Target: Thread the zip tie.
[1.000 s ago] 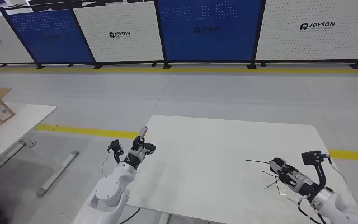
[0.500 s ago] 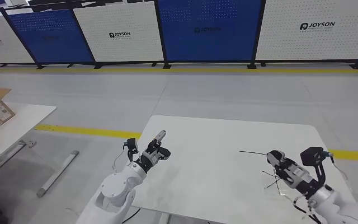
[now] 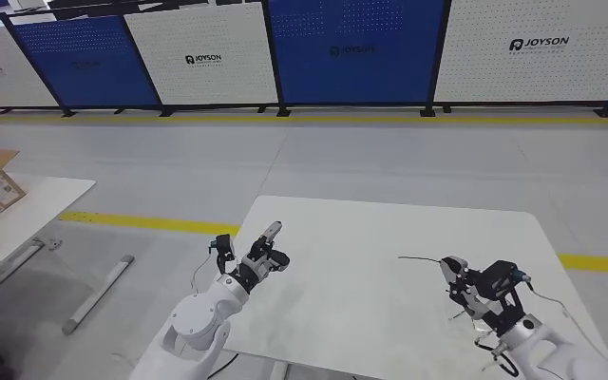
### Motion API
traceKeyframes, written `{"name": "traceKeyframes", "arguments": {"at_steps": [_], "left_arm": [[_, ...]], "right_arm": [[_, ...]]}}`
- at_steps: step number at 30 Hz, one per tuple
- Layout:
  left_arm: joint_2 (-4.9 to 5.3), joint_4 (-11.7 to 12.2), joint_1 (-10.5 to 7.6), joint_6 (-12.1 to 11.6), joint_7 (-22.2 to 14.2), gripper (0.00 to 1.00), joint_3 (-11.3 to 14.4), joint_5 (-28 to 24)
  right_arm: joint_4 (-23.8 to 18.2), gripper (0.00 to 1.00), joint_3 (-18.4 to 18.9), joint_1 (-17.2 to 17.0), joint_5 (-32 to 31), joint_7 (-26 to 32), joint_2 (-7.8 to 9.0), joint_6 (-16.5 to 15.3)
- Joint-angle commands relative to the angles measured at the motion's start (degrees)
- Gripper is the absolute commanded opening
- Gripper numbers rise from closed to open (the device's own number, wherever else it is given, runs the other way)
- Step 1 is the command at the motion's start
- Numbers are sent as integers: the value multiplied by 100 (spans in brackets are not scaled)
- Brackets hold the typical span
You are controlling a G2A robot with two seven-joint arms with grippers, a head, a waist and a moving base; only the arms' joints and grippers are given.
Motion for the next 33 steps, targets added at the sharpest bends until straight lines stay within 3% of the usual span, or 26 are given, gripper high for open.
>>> {"name": "traceKeyframes", "arguments": {"at_steps": [1,10,14,18,33], "left_arm": [[0,0,0,0,0,100,0,0],[0,0,0,0,0,100,0,0],[0,0,0,0,0,100,0,0],[0,0,0,0,0,100,0,0],[0,0,0,0,0,100,0,0]], "right_arm": [[0,0,0,0,0,0,0,0],[-132,0,-129,56,357,-254,43,0],[-217,0,-340,168,371,-542,279,0],[-255,0,-779,363,-236,-447,643,0],[-255,0,-779,363,-236,-447,643,0]]}}
